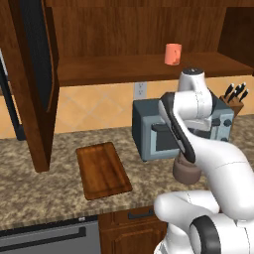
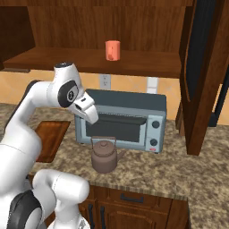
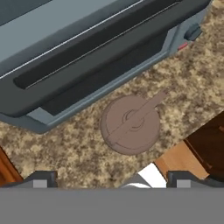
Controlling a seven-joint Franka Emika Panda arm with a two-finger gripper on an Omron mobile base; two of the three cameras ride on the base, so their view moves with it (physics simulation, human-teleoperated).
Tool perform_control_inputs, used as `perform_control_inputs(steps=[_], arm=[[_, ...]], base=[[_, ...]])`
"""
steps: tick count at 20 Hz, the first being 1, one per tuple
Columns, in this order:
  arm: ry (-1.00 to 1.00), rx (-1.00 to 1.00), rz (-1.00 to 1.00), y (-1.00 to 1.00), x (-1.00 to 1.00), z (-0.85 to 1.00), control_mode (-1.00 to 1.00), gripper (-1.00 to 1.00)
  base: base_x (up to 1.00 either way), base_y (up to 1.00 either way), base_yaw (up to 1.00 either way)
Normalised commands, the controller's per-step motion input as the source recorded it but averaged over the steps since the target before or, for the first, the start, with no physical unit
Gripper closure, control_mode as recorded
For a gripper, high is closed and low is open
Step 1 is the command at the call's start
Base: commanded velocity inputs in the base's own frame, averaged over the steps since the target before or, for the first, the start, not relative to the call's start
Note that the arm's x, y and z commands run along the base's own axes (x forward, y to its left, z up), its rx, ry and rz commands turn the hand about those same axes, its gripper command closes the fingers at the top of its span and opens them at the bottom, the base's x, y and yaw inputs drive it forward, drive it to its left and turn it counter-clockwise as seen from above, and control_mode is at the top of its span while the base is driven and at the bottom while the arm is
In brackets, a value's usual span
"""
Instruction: Pick the kettle from the counter and place it on the tray. Then pick the mug from the cabinet and place it on the tray. Then close the cabinet doors.
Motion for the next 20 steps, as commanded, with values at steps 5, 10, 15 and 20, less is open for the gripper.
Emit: perform_control_inputs(steps=[5,10,15,20], arm=[[0.0,0.07,-0.1,-0.35,-0.09,-0.52,-1.0,-1.0],[0.0,0.07,-0.12,-0.14,0.01,-0.5,-1.0,-1.0],[0.0,0.06,-0.12,-0.08,0.03,-0.4,-1.0,-1.0],[0.0,0.08,-0.11,-0.06,0.13,-0.24,-1.0,-1.0]], base=[[0.0,0.0,0.0],[0.0,0.0,0.0],[0.0,0.0,0.0],[0.0,0.0,0.0]])
